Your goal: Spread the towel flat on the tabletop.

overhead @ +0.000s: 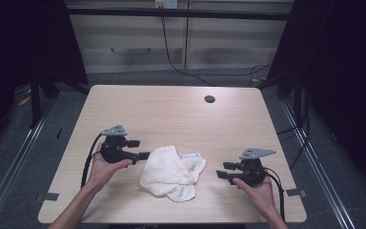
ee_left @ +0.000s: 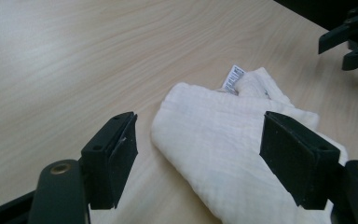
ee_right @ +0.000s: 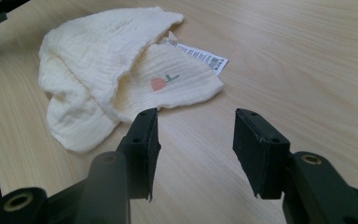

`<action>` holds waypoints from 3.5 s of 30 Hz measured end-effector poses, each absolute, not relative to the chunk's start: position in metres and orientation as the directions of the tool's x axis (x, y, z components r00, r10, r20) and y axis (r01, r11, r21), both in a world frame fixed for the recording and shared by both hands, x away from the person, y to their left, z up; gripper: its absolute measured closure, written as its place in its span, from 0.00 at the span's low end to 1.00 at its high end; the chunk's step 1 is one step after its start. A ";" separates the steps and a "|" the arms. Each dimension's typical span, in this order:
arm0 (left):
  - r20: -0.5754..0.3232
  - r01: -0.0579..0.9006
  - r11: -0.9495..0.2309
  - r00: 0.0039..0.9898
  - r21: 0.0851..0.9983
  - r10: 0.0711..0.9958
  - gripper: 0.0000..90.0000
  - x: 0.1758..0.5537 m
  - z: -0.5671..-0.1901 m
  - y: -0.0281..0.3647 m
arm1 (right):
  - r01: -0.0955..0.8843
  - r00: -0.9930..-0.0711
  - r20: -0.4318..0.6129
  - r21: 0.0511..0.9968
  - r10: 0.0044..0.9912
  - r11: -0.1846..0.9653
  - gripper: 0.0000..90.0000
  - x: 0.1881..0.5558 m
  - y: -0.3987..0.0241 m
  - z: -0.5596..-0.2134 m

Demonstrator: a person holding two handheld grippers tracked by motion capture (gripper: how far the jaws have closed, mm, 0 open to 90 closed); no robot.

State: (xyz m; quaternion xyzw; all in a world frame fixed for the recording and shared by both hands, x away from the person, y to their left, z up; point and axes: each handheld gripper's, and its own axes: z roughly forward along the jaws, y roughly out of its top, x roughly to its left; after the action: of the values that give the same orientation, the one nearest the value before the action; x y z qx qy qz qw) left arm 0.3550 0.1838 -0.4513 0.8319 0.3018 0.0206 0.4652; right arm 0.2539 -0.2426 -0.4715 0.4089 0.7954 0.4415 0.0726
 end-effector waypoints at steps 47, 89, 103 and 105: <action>-0.132 0.399 -0.574 0.884 0.715 0.449 0.95 0.390 -0.501 0.081 | 0.600 -0.667 0.264 0.745 0.697 0.293 0.51 0.256 -0.243 -0.482; 0.000 0.128 -0.299 0.919 0.945 0.393 0.96 0.333 -0.332 0.118 | 0.596 -0.671 0.262 0.747 0.694 0.295 0.47 0.259 -0.239 -0.481; -0.124 0.351 -0.233 0.752 0.907 0.648 0.96 0.368 -0.400 0.216 | 0.597 -0.672 0.254 0.742 0.696 0.306 0.47 0.267 -0.232 -0.482; -0.131 0.372 -0.232 0.733 0.899 0.667 0.96 0.371 -0.406 0.225 | 0.591 -0.677 0.252 0.746 0.692 0.307 0.47 0.272 -0.230 -0.482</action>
State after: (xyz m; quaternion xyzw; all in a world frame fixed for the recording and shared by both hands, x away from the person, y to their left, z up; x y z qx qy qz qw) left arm 0.3714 0.2248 -0.4058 0.7719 0.3365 0.1419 0.5205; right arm 0.2720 -0.2296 -0.4821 0.3977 0.8064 0.4338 0.0579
